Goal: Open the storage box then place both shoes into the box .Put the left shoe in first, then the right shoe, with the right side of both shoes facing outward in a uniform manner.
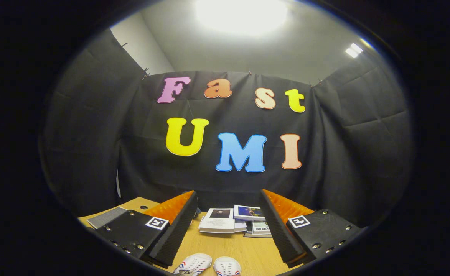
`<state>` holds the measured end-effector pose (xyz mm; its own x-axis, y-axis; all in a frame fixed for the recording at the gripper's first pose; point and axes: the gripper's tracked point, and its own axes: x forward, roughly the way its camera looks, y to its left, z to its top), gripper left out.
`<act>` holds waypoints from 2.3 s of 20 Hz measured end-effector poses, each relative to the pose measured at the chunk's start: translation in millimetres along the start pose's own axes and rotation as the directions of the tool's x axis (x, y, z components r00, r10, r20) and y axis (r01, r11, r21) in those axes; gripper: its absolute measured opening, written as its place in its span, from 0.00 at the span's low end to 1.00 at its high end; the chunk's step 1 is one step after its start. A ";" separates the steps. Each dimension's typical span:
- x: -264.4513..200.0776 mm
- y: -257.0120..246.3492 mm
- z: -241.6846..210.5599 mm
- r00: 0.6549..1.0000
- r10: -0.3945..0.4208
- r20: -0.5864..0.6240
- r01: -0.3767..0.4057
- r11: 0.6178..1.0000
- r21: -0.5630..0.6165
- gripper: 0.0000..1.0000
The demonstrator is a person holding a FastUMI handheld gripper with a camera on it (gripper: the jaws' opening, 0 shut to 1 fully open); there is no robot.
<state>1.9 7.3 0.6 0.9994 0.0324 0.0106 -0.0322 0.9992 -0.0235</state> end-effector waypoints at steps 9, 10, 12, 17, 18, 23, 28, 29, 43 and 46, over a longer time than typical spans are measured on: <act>-1.5 23.4 -21.3 0.995 0.092 -0.025 -0.088 0.988 0.124 0.98; -1.3 25.7 -25.8 0.994 0.105 -0.032 -0.099 0.985 0.143 0.98; -2.8 34.4 -35.4 0.990 0.134 -0.047 -0.123 0.975 0.185 0.98; -6.7 60.1 -65.3 0.970 0.220 -0.106 -0.175 0.928 0.329 0.98; -6.8 64.3 -72.4 0.963 0.240 -0.120 -0.183 0.915 0.358 0.98; -10.1 91.2 -102.7 0.918 0.361 -0.161 -0.210 0.790 0.576 0.97; -13.4 107.7 -138.9 0.863 0.460 -0.208 -0.154 0.633 0.759 0.97; -13.6 110.3 -143.7 0.855 0.473 -0.212 -0.143 0.609 0.780 0.97; -36.0 178.3 -206.0 0.695 0.692 -0.193 0.013 0.256 0.967 0.98; -42.0 192.2 -221.6 0.661 0.723 -0.202 0.065 0.212 0.975 0.97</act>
<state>-43.7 192.8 -225.9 0.6396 0.7391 -0.2114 0.0472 0.2368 0.9704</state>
